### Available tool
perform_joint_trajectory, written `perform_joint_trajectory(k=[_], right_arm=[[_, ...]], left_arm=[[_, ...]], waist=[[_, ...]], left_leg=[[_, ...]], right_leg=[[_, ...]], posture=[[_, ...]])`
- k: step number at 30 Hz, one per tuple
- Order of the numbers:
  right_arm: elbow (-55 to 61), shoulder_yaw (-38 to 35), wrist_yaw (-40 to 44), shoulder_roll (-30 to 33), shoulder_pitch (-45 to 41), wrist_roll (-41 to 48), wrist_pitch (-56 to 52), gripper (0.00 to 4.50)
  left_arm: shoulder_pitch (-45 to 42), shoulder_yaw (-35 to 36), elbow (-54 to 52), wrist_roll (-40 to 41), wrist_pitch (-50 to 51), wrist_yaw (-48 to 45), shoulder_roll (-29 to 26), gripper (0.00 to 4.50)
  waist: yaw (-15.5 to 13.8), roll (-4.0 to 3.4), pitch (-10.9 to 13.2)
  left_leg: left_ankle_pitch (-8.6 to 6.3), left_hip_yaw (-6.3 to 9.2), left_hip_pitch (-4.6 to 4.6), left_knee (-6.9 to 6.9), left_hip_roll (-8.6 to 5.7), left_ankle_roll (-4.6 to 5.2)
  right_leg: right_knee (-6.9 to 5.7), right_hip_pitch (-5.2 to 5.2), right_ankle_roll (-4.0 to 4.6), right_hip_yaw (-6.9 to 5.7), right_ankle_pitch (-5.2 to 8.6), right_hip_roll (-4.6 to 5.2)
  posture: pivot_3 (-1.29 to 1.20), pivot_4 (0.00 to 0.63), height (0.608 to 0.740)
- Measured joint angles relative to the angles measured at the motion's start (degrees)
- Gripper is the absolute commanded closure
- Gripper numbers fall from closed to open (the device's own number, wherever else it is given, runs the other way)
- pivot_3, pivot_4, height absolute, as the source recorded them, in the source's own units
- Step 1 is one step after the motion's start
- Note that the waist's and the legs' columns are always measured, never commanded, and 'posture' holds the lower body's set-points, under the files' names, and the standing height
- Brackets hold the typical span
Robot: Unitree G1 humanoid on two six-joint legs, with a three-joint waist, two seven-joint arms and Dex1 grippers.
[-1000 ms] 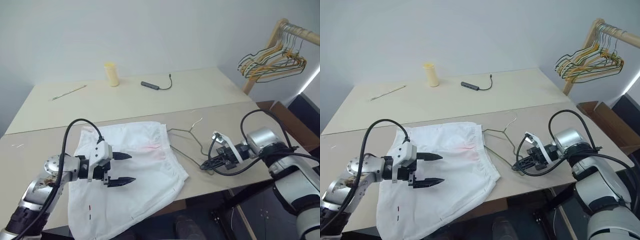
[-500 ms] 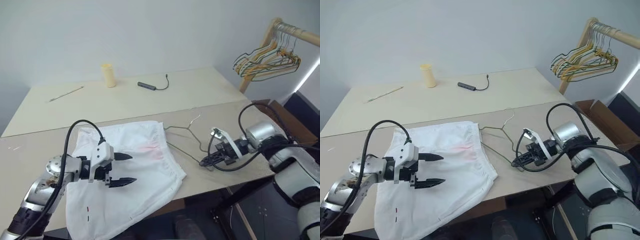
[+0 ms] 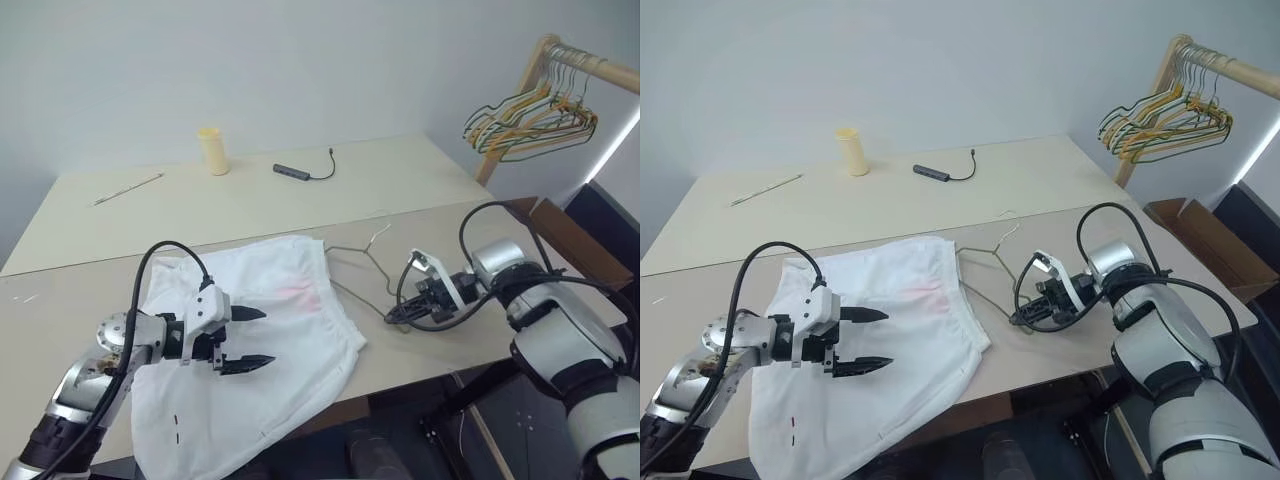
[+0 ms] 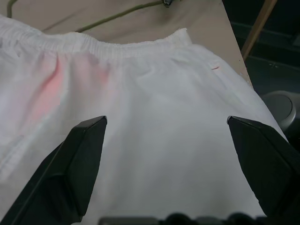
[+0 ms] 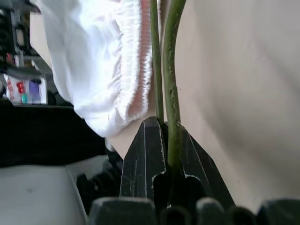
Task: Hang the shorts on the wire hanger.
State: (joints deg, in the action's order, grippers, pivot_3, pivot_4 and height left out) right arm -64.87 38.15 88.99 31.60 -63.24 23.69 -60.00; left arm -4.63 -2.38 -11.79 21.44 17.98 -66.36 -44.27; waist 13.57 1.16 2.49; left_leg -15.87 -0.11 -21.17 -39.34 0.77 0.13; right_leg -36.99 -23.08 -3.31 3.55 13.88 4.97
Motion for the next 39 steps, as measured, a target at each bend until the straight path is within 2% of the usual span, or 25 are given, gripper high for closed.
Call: perform_joint_trajectory(k=[6,12,15,19,21,28,30,34,39], right_arm=[[1.2,-2.1,0.0,-1.5,0.8,-2.0,0.7,4.5],[7.4,2.8,0.0,-0.9,2.9,0.2,0.7,4.5],[5.4,3.3,0.0,-2.1,2.4,-0.7,1.5,4.5],[-0.8,-1.2,-0.2,-4.7,0.2,-3.5,4.3,4.5],[-3.9,-5.9,-1.1,-5.3,-1.5,-4.9,6.0,4.5],[-5.4,-15.3,-2.8,-5.3,-2.3,-8.9,11.5,4.5],[-2.8,-16.6,-3.7,-5.2,-1.4,-10.1,14.7,4.5],[9.4,-19.0,-9.4,-4.8,4.9,-12.2,22.9,4.5],[26.7,-21.0,-17.4,-4.4,13.3,-13.6,25.9,4.5]], left_arm=[[-0.1,-0.2,0.0,-0.2,-0.4,0.5,0.6,0.03],[-0.3,-0.3,0.1,-0.7,-0.4,0.3,0.6,0.03],[-0.4,-0.4,0.3,-1.0,-0.4,0.2,0.7,0.03],[-0.8,-0.5,0.3,-1.0,-0.5,0.3,0.9,0.03],[-0.8,-0.5,0.4,-1.0,-0.5,0.4,0.9,0.03],[-0.5,-0.5,0.4,-1.1,-0.7,0.7,1.2,0.03],[-0.7,-0.3,0.5,-0.9,-0.8,1.0,1.9,0.03],[-5.4,2.3,1.9,1.4,-0.6,2.5,3.9,0.03],[-20.1,8.9,7.3,6.4,-0.1,5.8,5.9,0.03]], waist=[[0.0,0.0,0.0],[0.1,-0.01,0.0],[0.1,-0.01,0.0],[0.2,-0.01,0.0],[0.1,-0.01,0.0],[0.0,-0.01,0.0],[0.1,-0.01,0.0],[-0.1,0.01,0.0],[0.1,0.01,0.0]], left_leg=[[0.0,0.01,-0.02,0.0,-0.02,0.0],[0.0,0.01,-0.01,0.0,-0.02,0.0],[0.0,0.0,0.0,0.0,-0.04,0.0],[0.0,0.01,-0.01,-0.01,-0.04,0.0],[0.0,0.02,-0.01,-0.01,-0.03,0.0],[0.0,0.03,-0.02,-0.01,-0.03,0.0],[0.0,0.03,-0.02,-0.01,-0.03,0.0],[0.0,0.09,-0.11,-0.08,-0.02,-0.01],[-0.01,0.26,-0.44,-0.42,-0.05,0.0]], right_leg=[[-0.01,-0.01,-0.01,0.0,0.0,0.07],[-0.03,-0.01,-0.01,0.0,0.0,0.07],[-0.02,-0.01,-0.01,-0.01,0.0,0.06],[-0.04,-0.01,-0.01,0.0,0.0,0.07],[-0.03,-0.01,-0.01,-0.01,0.0,0.09],[-0.03,-0.01,-0.01,-0.02,0.0,0.12],[-0.04,-0.01,-0.01,-0.02,0.01,0.12],[-0.06,-0.03,-0.03,-0.08,0.0,0.15],[-0.09,-0.13,-0.14,-0.21,-0.05,0.22]], posture=[[-0.17,0.0,0.74],[-0.17,0.0,0.74],[-0.16,0.0,0.74],[-0.16,0.0,0.74],[-0.16,0.0,0.74],[-0.17,0.0,0.74],[-0.17,0.0,0.74],[-0.19,0.0,0.74],[-0.21,0.0,0.74]])
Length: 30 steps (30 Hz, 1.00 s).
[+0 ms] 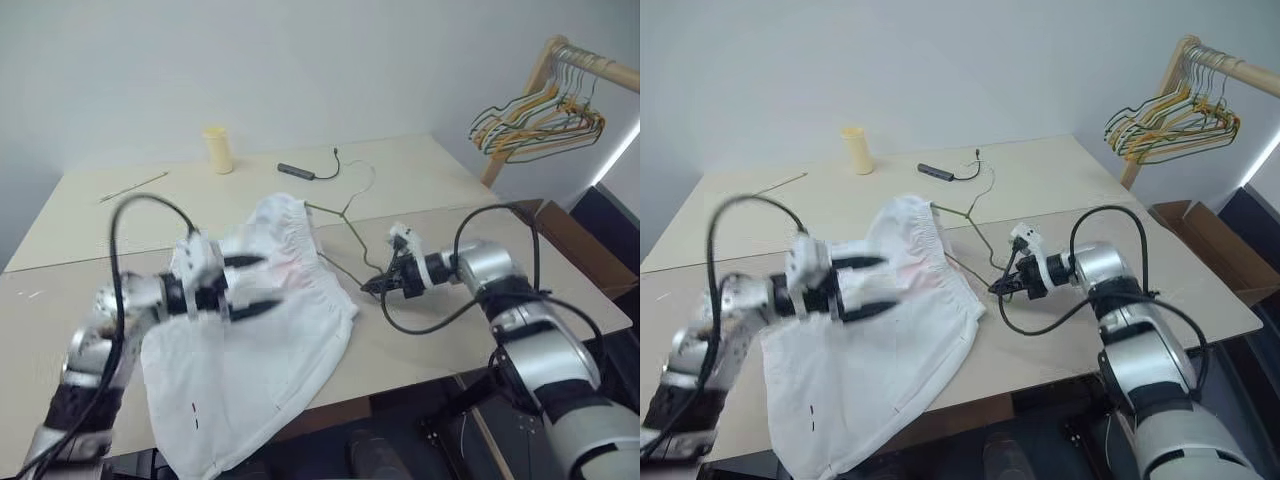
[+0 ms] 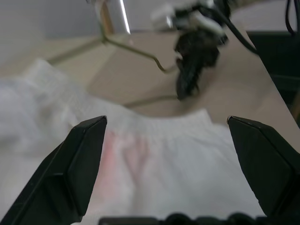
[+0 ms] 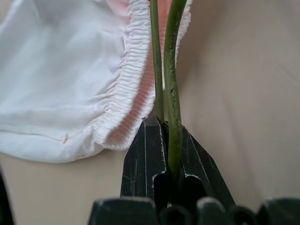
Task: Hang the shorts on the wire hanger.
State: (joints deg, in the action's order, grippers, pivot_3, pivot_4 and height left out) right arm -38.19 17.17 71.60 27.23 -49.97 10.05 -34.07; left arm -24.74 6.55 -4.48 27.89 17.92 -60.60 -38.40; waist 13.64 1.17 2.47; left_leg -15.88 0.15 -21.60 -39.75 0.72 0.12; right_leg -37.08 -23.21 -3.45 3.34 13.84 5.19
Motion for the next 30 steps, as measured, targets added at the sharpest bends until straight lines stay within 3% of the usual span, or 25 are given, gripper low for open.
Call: perform_joint_trajectory(k=[7,15,18,25,28,30], right_arm=[[18.7,0.0,-6.6,1.1,4.0,-2.4,0.0,4.5],[24.7,2.3,-11.0,0.8,4.1,-6.6,0.0,4.5],[27.2,3.2,-11.0,1.2,4.1,-7.6,-0.1,4.5],[29.1,4.7,-11.0,1.6,4.1,-9.0,-0.2,4.5],[29.7,4.7,-11.0,1.6,4.1,-9.4,-0.2,4.5],[30.3,4.9,-11.0,1.6,4.1,-9.6,-0.2,4.5]], left_arm=[[-23.5,-0.3,20.4,-3.3,-4.2,-4.9,-4.8,0.03],[-38.5,-14.4,50.1,-19.2,-22.5,-25.4,-7.3,0.03],[-44.2,-18.3,57.4,-20.2,-25.3,-30.7,-7.5,0.03],[-47.9,-27.8,63.1,-19.9,-28.8,-31.7,-7.9,0.03],[-48.4,-30.8,64.0,-19.0,-29.3,-31.7,-7.7,0.63],[-48.9,-33.2,63.9,-18.3,-29.4,-31.7,-7.7,1.26]], waist=[[1.2,0.0,0.0],[2.0,0.01,0.0],[2.4,0.01,0.0],[2.9,0.01,0.0],[2.9,0.02,0.0],[2.9,0.02,0.0]], left_leg=[[0.0,0.05,-0.04,-0.06,-0.25,0.01],[0.01,0.02,-0.12,-0.06,-0.3,0.04],[-0.01,0.04,-0.47,-0.1,-0.32,0.07],[-0.03,0.03,-0.46,-0.13,-0.33,0.13],[-0.03,0.02,-0.48,-0.15,-0.32,0.14],[-0.03,0.0,-0.48,-0.15,-0.32,0.14]], right_leg=[[0.03,0.02,-0.12,-0.03,-0.02,0.04],[0.06,-0.06,-0.16,-0.02,0.01,0.04],[-0.04,-0.31,-0.2,-0.02,0.0,0.07],[-0.02,-0.36,-0.25,0.01,0.0,0.09],[-0.03,-0.41,-0.25,0.04,0.01,0.07],[-0.03,-0.41,-0.27,0.06,0.01,0.07]], posture=[[-0.22,0.0,0.74],[-0.23,0.0,0.74],[-0.23,0.0,0.74],[-0.24,0.0,0.74],[-0.24,0.0,0.74],[-0.24,0.0,0.74]])
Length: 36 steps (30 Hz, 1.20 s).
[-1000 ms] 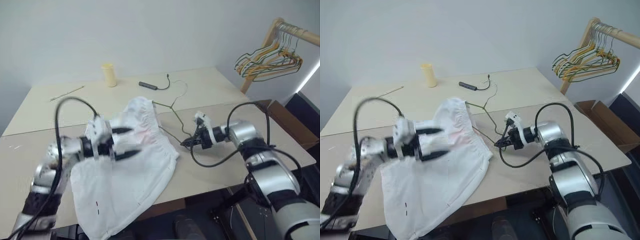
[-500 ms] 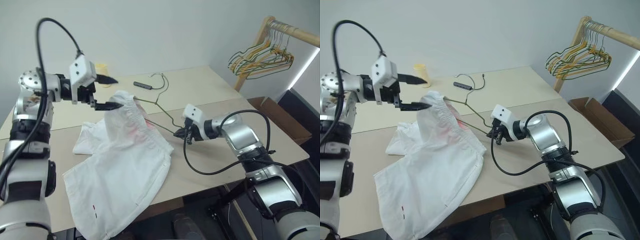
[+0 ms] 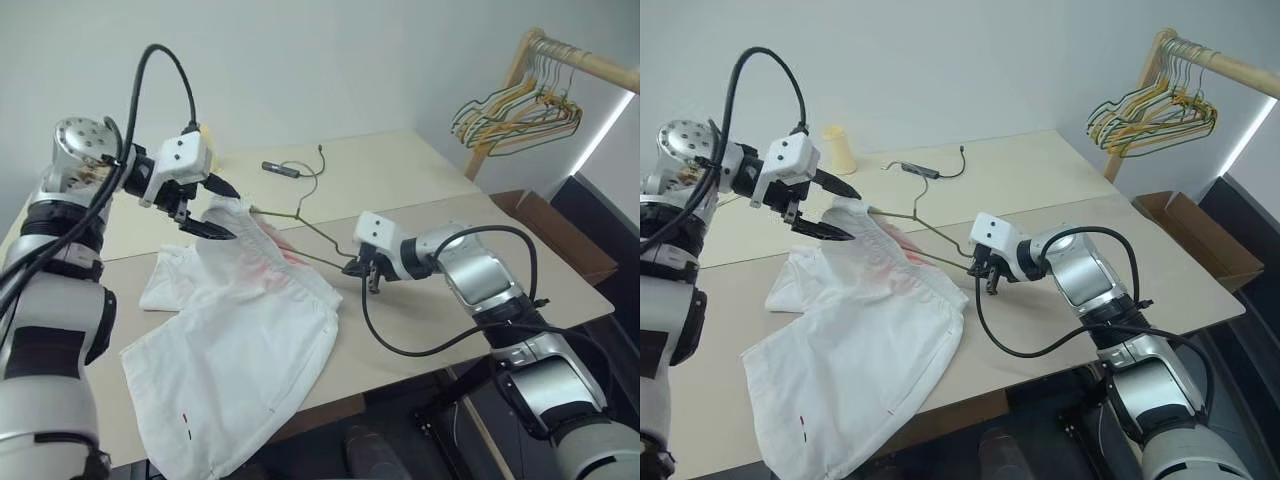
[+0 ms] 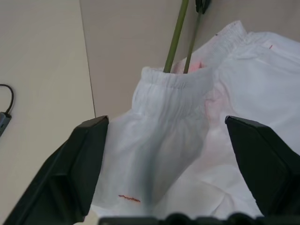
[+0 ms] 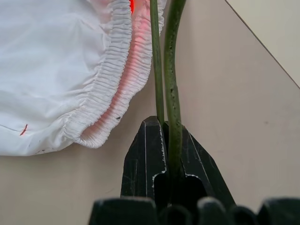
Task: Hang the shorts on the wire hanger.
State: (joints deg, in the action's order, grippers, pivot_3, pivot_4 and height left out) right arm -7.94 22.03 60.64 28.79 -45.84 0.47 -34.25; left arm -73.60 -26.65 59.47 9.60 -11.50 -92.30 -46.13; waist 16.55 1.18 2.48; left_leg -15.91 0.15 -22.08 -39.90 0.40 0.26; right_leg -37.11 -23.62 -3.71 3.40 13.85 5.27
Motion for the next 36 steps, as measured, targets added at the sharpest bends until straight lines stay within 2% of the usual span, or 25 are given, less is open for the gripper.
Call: perform_joint_trajectory(k=[10,18,21,26,31,36], right_arm=[[2.7,0.1,0.0,0.0,0.0,-0.4,-1.0,4.5],[3.1,0.1,-1.6,0.0,0.2,-1.1,0.6,4.5],[3.1,-0.4,-4.5,-0.3,1.5,-2.2,5.3,3.64],[4.2,-2.0,-5.3,-0.8,1.8,-1.0,5.3,2.07],[6.6,-11.7,-9.6,1.1,4.2,2.9,-0.2,0.52],[10.8,-23.3,-10.7,5.6,12.4,8.6,-3.0,0.52]], left_arm=[[0.0,-5.2,0.3,4.4,0.5,0.0,0.0,4.48],[0.0,-5.2,1.8,4.2,-0.8,0.0,0.2,4.49],[0.0,-3.5,2.1,3.5,-2.0,0.0,0.3,4.5],[0.0,-2.2,0.7,3.7,-2.2,0.0,-0.1,4.5],[0.5,0.0,-0.7,3.9,-2.1,0.0,-2.2,4.5],[1.7,1.9,-0.7,3.8,-2.0,0.0,-3.4,4.5]], waist=[[0.1,0.0,0.0],[0.2,0.0,0.0],[0.2,0.0,0.0],[0.2,0.0,0.0],[0.0,0.0,0.0],[0.0,0.01,0.0]], left_leg=[[0.01,-0.06,-0.29,-0.09,-0.01,0.02],[0.02,-0.1,-0.29,-0.09,-0.02,0.02],[0.02,-0.11,-0.3,-0.09,-0.01,0.02],[0.02,-0.13,-0.3,-0.1,-0.02,0.03],[0.02,-0.13,-0.3,-0.12,-0.03,0.03],[0.01,-0.13,-0.33,-0.12,-0.04,0.05]], right_leg=[[-0.12,-0.42,0.0,0.1,0.0,0.0],[-0.12,-0.44,0.0,0.13,0.0,0.0],[-0.12,-0.45,0.0,0.14,0.0,0.0],[-0.13,-0.46,0.0,0.17,0.0,0.0],[-0.12,-0.42,-0.01,0.17,-0.01,0.03],[-0.1,-0.42,-0.02,0.17,-0.01,0.03]], posture=[[-0.26,0.0,0.74],[-0.26,0.0,0.74],[-0.25,0.0,0.74],[-0.26,0.0,0.74],[-0.28,0.0,0.74],[-0.29,0.0,0.74]])
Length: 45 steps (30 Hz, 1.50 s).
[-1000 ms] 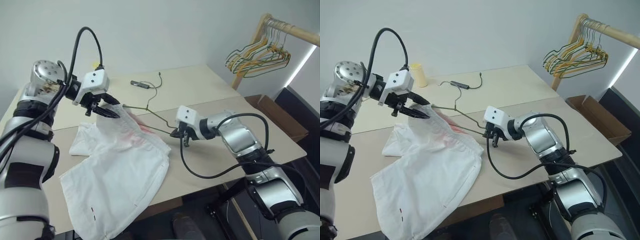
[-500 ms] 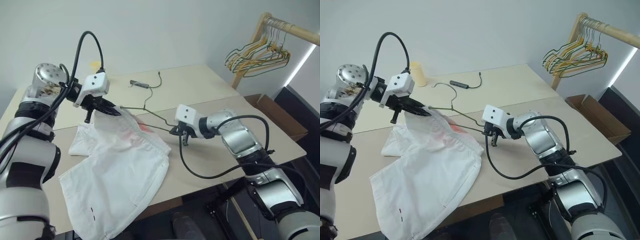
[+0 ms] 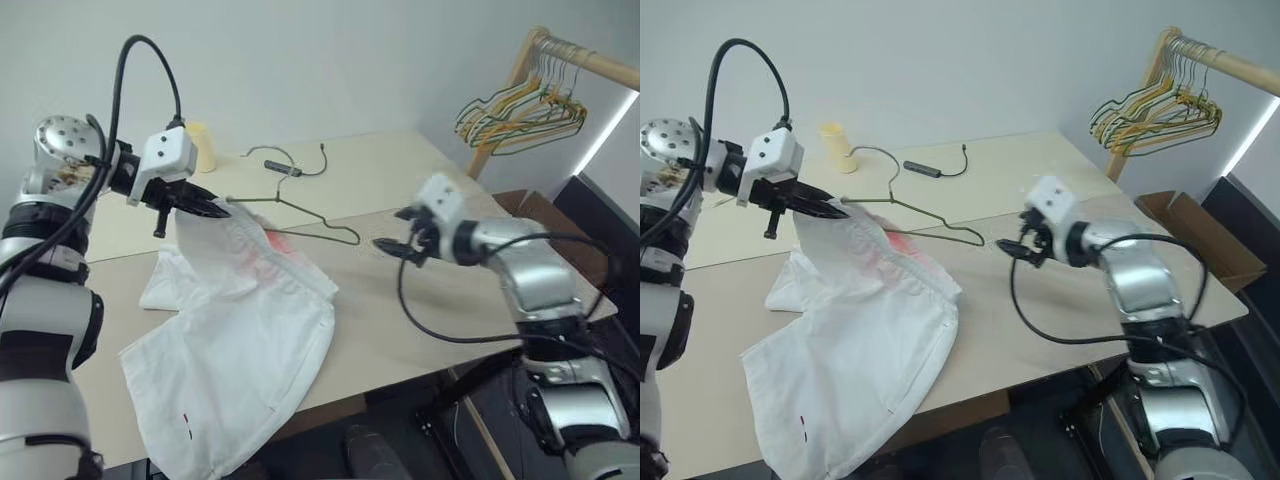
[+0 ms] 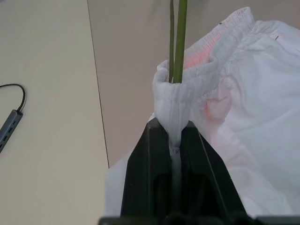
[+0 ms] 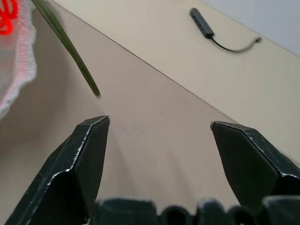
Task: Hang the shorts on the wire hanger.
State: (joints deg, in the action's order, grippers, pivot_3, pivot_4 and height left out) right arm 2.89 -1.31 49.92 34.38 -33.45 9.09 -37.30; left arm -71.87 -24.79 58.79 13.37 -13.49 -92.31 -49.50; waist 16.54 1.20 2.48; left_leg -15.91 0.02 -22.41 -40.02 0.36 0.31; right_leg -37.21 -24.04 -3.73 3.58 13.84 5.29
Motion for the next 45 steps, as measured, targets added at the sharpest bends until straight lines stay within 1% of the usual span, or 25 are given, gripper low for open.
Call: perform_joint_trajectory(k=[1,3,6,8,10,14,19,20,21,22,29,31,35,37,41,45], right_arm=[[1.7,-2.3,0.2,0.8,2.4,2.1,-1.3,0.52],[4.7,-4.6,1.1,1.6,5.3,5.4,-4.3,0.52],[11.7,-6.1,2.3,1.4,10.0,12.8,-11.9,0.52],[15.0,-5.5,0.7,-1.8,11.7,16.4,-16.6,0.52],[16.8,-2.8,-1.6,-4.4,13.1,17.3,-19.2,0.52],[16.2,0.9,-8.5,-12.6,14.5,18.6,-24.2,0.52],[15.4,4.0,-13.3,-17.6,15.9,18.8,-24.7,0.52],[15.0,4.7,-13.7,-18.1,15.9,18.8,-24.6,0.88],[14.4,5.4,-13.9,-18.5,15.9,18.8,-24.6,1.05],[13.8,5.6,-14.0,-18.8,15.9,18.9,-24.6,1.34],[7.8,8.5,-15.3,-21.5,13.8,18.4,-23.2,3.86],[6.6,8.6,-15.8,-22.0,13.8,18.1,-22.3,4.47],[4.7,8.3,-16.9,-21.9,13.3,17.6,-20.6,4.47],[3.1,7.2,-16.8,-20.8,12.6,17.5,-19.2,4.47],[-0.6,3.2,-14.2,-14.4,9.0,17.2,-15.4,4.47],[-4.9,3.2,-7.4,-7.4,5.4,16.8,-12.3,4.47]], left_arm=[[0.2,0.3,0.0,0.0,0.0,0.0,0.0,4.5],[0.4,0.4,0.0,-0.1,0.0,0.0,0.0,4.5],[0.4,1.3,0.0,-0.7,-0.1,0.0,-0.1,4.5],[0.4,1.6,0.0,-1.3,-0.1,0.0,0.0,4.5],[0.5,2.3,0.0,-2.0,-0.1,0.0,0.1,4.5],[1.6,3.5,-0.1,-2.2,-0.1,0.0,0.1,4.5],[3.1,4.1,-0.4,-2.2,0.1,0.0,-0.1,4.5],[3.2,4.3,-0.6,-2.2,0.1,0.0,-0.1,4.5],[3.2,4.5,-0.7,-2.2,0.2,0.0,-0.1,4.5],[3.2,4.7,-0.9,-2.2,0.3,0.0,-0.1,4.5],[4.1,5.9,-2.1,-2.3,1.3,0.0,-0.1,4.5],[4.7,5.9,-2.4,-2.3,1.4,0.0,-0.3,4.5],[5.4,5.9,-3.9,-1.9,2.4,0.0,-1.5,4.5],[6.0,5.7,-5.7,0.2,4.0,0.0,-2.5,4.5],[7.7,2.7,-11.8,7.1,8.3,0.0,-5.7,4.5],[8.2,-0.9,-15.6,11.3,9.0,0.0,-7.9,4.5]], waist=[[0.1,0.0,0.0],[0.3,0.0,0.0],[0.9,0.0,0.0],[1.7,0.01,0.0],[1.9,0.01,0.0],[1.9,0.01,0.0],[1.5,0.05,0.0],[1.5,0.05,0.0],[1.5,0.06,0.0],[1.5,0.06,0.0],[1.6,0.06,0.0],[1.5,0.06,0.0],[1.5,0.08,0.0],[1.4,0.07,0.0],[1.2,0.08,0.0],[0.8,0.08,0.0]], left_leg=[[0.0,-0.01,0.01,0.0,0.0,0.0],[0.0,-0.05,0.04,-0.01,0.02,0.01],[0.0,-0.06,0.13,-0.01,0.08,0.01],[0.01,-0.07,0.16,-0.07,0.07,0.02],[0.01,-0.11,0.17,-0.12,0.06,0.02],[0.01,-0.12,0.14,-0.17,0.03,0.03],[0.01,-0.09,0.06,-0.21,0.0,0.03],[0.01,-0.09,0.06,-0.21,-0.01,0.03],[0.01,-0.09,0.06,-0.21,-0.01,0.04],[0.0,-0.09,0.06,-0.21,-0.01,0.04],[0.0,-0.08,0.12,-0.21,0.0,0.04],[0.0,-0.08,0.1,-0.21,-0.01,0.04],[0.0,-0.07,0.07,-0.21,-0.01,0.04],[0.0,-0.07,0.07,-0.21,-0.02,0.04],[0.0,-0.05,0.08,-0.2,-0.03,0.05],[0.0,-0.06,0.11,-0.21,-0.03,0.06]], right_leg=[[-0.01,0.0,0.0,0.01,0.0,0.0],[-0.03,0.0,0.0,0.07,0.0,-0.03],[-0.09,0.07,0.0,0.09,0.0,-0.1],[-0.15,0.13,-0.01,0.13,0.0,-0.09],[-0.25,0.09,-0.03,0.19,0.02,-0.08],[-0.42,-0.03,-0.04,0.23,0.03,-0.05],[-0.44,-0.04,-0.05,0.22,0.03,-0.03],[-0.44,-0.04,-0.06,0.22,0.02,-0.02],[-0.43,-0.03,-0.06,0.22,0.02,-0.02],[-0.43,-0.03,-0.07,0.22,0.02,-0.02],[-0.45,-0.03,-0.06,0.23,0.02,-0.04],[-0.48,-0.03,-0.07,0.23,0.02,-0.02],[-0.61,-0.03,-0.08,0.23,0.01,-0.02],[-0.65,-0.03,-0.08,0.23,0.01,0.01],[-0.62,0.0,-0.11,0.23,0.01,0.02],[-0.41,0.01,-0.12,0.24,0.02,-0.02]], posture=[[-0.29,0.0,0.74],[-0.29,0.0,0.74],[-0.29,0.0,0.74],[-0.29,0.0,0.74],[-0.28,0.0,0.74],[-0.27,0.0,0.74],[-0.26,0.0,0.74],[-0.26,0.0,0.74],[-0.26,0.0,0.74],[-0.26,0.0,0.74],[-0.24,0.0,0.74],[-0.24,0.0,0.74],[-0.23,0.0,0.74],[-0.23,0.0,0.74],[-0.24,0.0,0.74],[-0.24,0.0,0.74]])
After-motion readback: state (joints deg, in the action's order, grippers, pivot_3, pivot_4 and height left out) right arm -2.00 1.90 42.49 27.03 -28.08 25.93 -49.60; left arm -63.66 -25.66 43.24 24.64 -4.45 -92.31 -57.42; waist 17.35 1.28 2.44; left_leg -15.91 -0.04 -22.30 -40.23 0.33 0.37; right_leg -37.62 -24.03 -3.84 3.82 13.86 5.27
